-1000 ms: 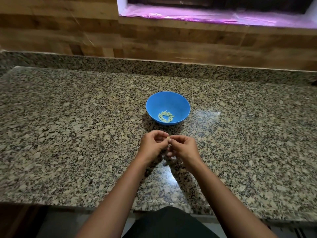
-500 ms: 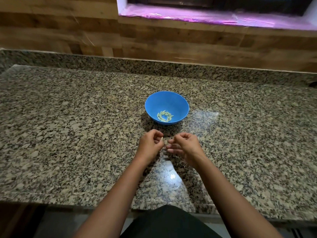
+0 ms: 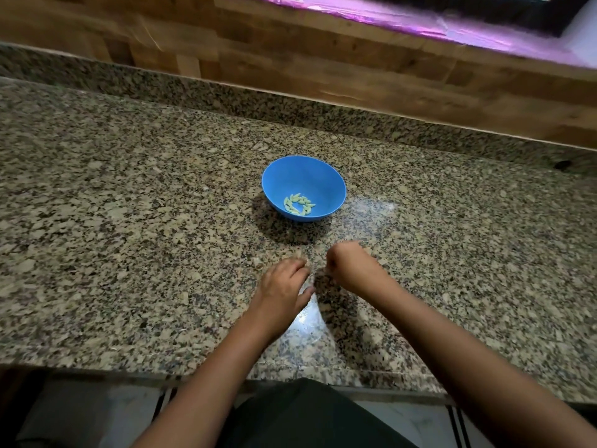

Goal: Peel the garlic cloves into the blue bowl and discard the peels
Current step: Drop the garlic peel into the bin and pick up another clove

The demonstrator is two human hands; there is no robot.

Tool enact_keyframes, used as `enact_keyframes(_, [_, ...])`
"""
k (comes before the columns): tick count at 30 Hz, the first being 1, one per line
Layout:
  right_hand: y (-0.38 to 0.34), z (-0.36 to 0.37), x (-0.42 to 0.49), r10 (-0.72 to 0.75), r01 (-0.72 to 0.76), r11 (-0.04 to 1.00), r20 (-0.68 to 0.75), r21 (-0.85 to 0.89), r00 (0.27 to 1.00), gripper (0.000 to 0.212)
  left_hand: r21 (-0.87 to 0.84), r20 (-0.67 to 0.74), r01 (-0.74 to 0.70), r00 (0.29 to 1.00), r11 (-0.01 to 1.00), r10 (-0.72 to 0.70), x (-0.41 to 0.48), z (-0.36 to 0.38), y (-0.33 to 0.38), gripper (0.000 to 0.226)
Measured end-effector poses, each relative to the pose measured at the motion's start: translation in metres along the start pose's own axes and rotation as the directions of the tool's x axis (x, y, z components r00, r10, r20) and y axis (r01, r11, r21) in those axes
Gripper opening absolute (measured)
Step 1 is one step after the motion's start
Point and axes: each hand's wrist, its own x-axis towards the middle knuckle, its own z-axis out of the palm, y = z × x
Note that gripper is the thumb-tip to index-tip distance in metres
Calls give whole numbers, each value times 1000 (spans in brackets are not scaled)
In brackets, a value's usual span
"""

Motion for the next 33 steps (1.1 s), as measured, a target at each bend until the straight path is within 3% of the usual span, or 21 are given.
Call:
enact_keyframes(5, [-12,-2,1,-164,178,954,78,-240,983,11,3,-23,8,1000,1000,-7,0,5,-2,40])
enact_keyframes(10, [-18,2,-2,-252,273,904,106,-330,962,21,-30,-3,56,998,998,-56,-1,6,-2,44])
enact_keyframes(16, [-3,17,-20,-256,240,938,-35,-252,966,22,1,-34,42,999,999,-42,-1,7,-2,38])
enact_keyframes(19, [-2,13,-16,-183,176,970,-27,-170,983,15,-31,-13,61,998,998,-61,-2,6,-1,39])
enact_keyframes(22, [0,7,-7,-9,12,996,-36,93,999,10,-111,-44,64,997,992,-70,1,2,6,35])
enact_keyframes(24, [0,5,-10,134,-102,867,-32,488,990,7,-223,-29,111,992,968,-121,8,-4,12,33])
enact_keyframes(26, [-2,3,-18,216,-145,565,24,812,976,6,-346,21,198,979,917,-203,16,-12,19,30])
enact_keyframes(28, [-3,0,-24,214,-126,340,53,932,975,8,-451,65,242,969,859,-239,22,-22,22,29])
enact_keyframes(29, [-4,-2,-26,200,-114,283,57,952,978,10,-499,82,244,968,832,-236,23,-26,23,29])
enact_keyframes(33, [-4,-10,-32,120,-99,224,73,970,990,7,-704,168,263,964,660,-205,26,-38,26,26])
